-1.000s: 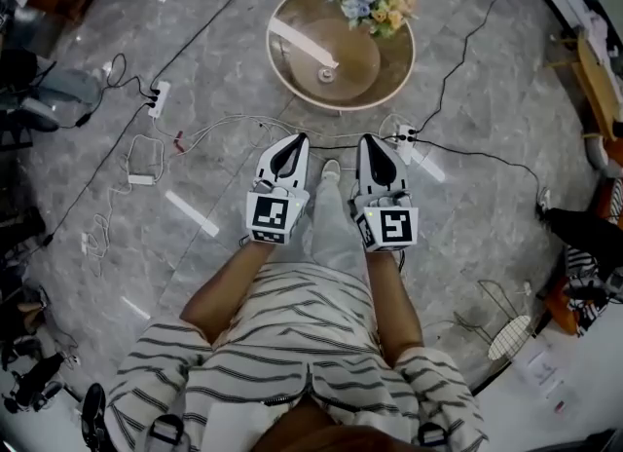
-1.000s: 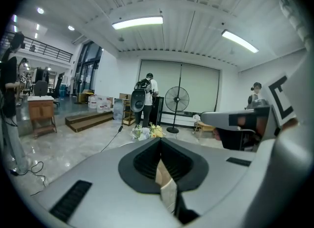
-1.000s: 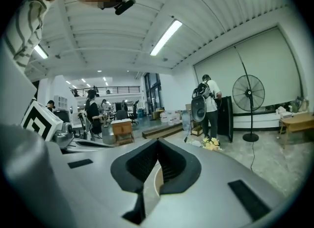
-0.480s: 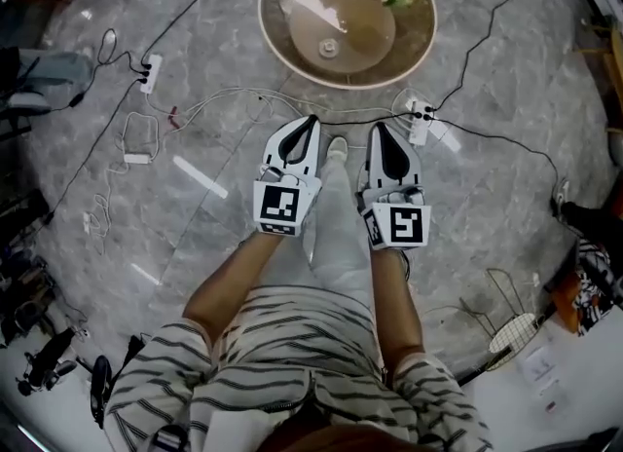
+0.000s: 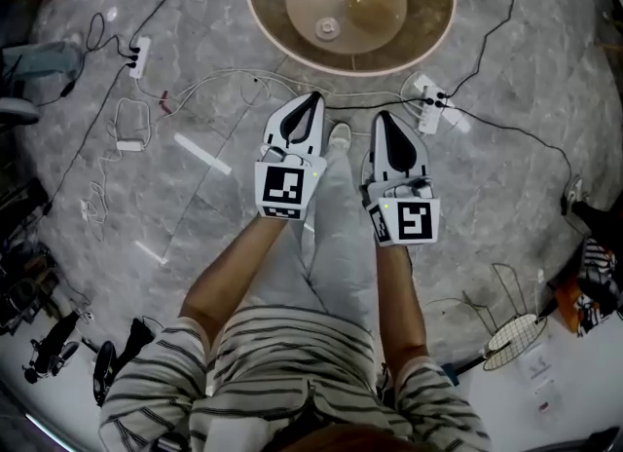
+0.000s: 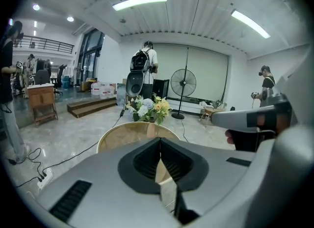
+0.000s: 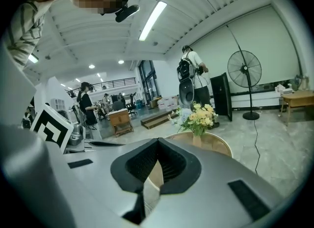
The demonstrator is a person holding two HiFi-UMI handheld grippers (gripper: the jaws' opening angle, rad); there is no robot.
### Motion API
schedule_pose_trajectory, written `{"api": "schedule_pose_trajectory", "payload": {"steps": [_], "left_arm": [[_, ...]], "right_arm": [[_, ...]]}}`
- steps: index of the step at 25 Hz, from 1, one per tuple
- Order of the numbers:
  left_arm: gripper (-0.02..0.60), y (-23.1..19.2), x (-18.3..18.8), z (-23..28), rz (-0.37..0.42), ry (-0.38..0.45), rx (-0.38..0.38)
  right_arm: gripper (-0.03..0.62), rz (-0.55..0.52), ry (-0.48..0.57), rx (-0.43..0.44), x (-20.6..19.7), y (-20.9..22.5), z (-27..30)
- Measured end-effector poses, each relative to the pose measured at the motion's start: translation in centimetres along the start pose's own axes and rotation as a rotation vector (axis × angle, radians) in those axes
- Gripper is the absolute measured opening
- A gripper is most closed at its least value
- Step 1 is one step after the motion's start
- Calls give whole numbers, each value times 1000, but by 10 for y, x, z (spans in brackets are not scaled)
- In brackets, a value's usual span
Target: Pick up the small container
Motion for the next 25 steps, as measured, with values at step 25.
{"api": "schedule_pose_trajectory", "payload": {"steps": [25], "left_arm": [[88, -60, -84, 143, -52, -98, 95]], "right_arm": [[8, 65, -74, 37, -93, 54, 97]]}}
Point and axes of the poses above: the fingertips, and each gripper's own axes: z forward along the fingers, y to its right, x out of its top, the point moved 9 cm from there along -z, backward along the fingers, and after that the axes turned 11 degrees about -z, right-handed, at the moved point
